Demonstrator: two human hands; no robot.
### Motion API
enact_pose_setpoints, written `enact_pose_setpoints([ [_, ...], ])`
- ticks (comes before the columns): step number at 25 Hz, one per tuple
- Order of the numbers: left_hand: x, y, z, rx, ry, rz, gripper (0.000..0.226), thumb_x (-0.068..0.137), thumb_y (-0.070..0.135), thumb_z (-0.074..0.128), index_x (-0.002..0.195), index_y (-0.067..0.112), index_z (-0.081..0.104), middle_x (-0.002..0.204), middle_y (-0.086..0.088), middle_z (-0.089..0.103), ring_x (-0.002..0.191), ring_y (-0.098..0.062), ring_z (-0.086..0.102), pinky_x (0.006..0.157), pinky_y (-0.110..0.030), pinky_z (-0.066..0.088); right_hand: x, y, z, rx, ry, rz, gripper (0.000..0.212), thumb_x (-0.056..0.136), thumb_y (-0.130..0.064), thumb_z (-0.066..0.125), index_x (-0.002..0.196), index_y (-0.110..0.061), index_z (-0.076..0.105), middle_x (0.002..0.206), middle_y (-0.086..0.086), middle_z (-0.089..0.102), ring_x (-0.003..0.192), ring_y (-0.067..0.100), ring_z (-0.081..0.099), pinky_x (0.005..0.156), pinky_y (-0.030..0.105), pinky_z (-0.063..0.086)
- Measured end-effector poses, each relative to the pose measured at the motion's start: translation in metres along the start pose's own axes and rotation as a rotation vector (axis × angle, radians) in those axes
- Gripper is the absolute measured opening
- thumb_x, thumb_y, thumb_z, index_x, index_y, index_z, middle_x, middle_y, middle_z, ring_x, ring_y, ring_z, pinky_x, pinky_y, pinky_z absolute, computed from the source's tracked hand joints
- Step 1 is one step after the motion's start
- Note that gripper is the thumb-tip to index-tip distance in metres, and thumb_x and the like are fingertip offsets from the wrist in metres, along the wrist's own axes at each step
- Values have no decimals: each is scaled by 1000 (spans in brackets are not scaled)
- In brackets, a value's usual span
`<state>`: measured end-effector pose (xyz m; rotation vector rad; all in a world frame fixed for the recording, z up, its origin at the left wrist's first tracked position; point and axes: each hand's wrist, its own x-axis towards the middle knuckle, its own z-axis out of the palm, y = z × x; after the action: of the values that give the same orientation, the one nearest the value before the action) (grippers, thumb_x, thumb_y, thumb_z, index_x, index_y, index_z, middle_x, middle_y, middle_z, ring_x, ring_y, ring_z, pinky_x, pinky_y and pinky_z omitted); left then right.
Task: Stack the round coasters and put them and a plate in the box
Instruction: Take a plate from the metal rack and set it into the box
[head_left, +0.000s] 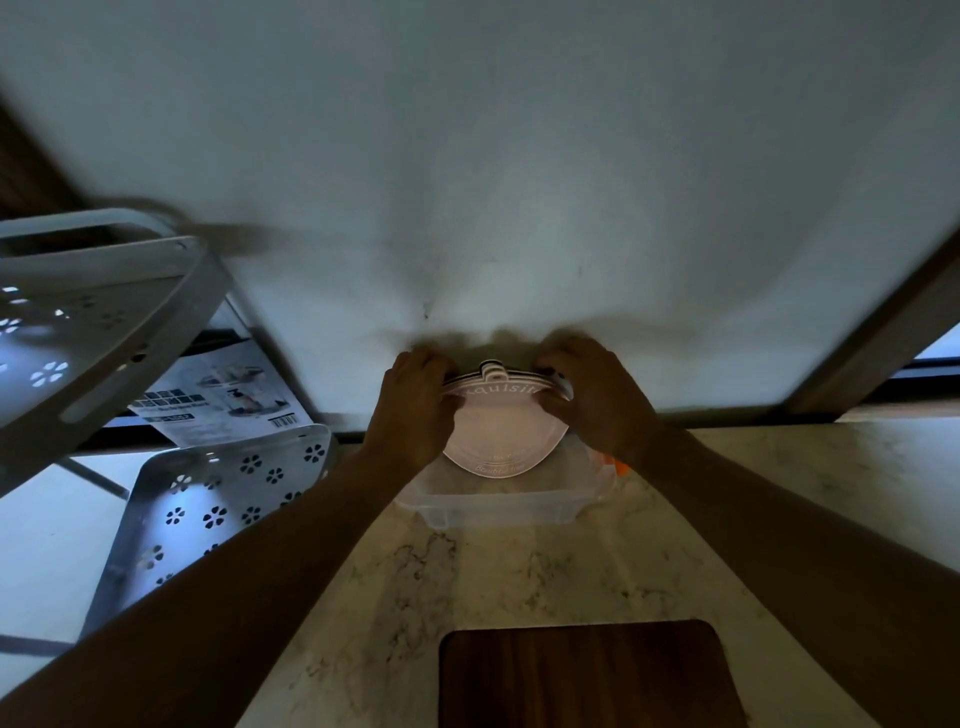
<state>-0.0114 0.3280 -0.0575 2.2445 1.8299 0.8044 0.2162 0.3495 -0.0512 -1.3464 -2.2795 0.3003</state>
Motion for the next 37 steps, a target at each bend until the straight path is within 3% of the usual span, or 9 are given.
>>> enact_pose_setpoints([
  [5,-3,4,-22,-48,57,44,17,83,16,72,99,13,69,91,-11,68,79,-29,63,69,-30,43,-3,-2,-12,59,31,-1,29,89,-25,66,114,-12,64,104,9,66,92,25,61,80,38,51],
  [9,-9,7,-18,24,-13,8,20,90,21,65,107,14,72,96,-13,71,86,-32,64,75,-34,46,-8,-6,-5,44,-20,-15,27,90,-22,64,114,-10,65,105,12,66,94,30,62,82,41,49],
  [13,-2,2,-25,-47,43,3,20,86,22,69,105,18,74,93,-11,75,82,-29,66,76,-35,49,-3,-5,-10,52,-2,-32,25,90,-24,64,111,-11,67,100,10,66,88,27,62,77,39,50],
  [17,-4,5,-22,-48,-20,0,19,88,19,68,106,15,73,98,-11,74,86,-30,66,79,-37,51,-6,-5,-6,32,-25,-9,24,90,-23,63,110,-10,66,101,12,66,91,29,62,78,38,48],
  [21,-3,4,-18,-116,70,-67,19,85,15,71,103,14,74,98,-10,75,86,-28,67,78,-30,48,-9,-8,-4,43,2,-18,23,90,-22,63,109,-9,66,100,13,67,88,30,63,77,42,51],
  [27,-2,5,-12,-172,75,-162,19,85,18,70,105,17,72,101,-6,75,89,-23,67,78,-24,41,-10,-11,-2,86,83,65,23,92,-22,62,112,-11,66,100,11,67,89,26,61,76,29,44],
  [31,-8,3,-2,-129,-4,-187,22,90,19,66,111,14,70,108,-10,73,95,-27,66,80,-25,40,-8,-12,2,63,51,116,25,93,-22,61,115,-9,64,106,14,66,96,30,60,83,37,46],
  [37,-4,5,-9,-156,69,-91,23,87,12,68,110,10,69,104,-13,71,93,-29,65,80,-24,40,-8,-7,-5,54,31,92,22,90,-25,63,107,-11,66,96,12,67,86,27,60,74,33,44],
])
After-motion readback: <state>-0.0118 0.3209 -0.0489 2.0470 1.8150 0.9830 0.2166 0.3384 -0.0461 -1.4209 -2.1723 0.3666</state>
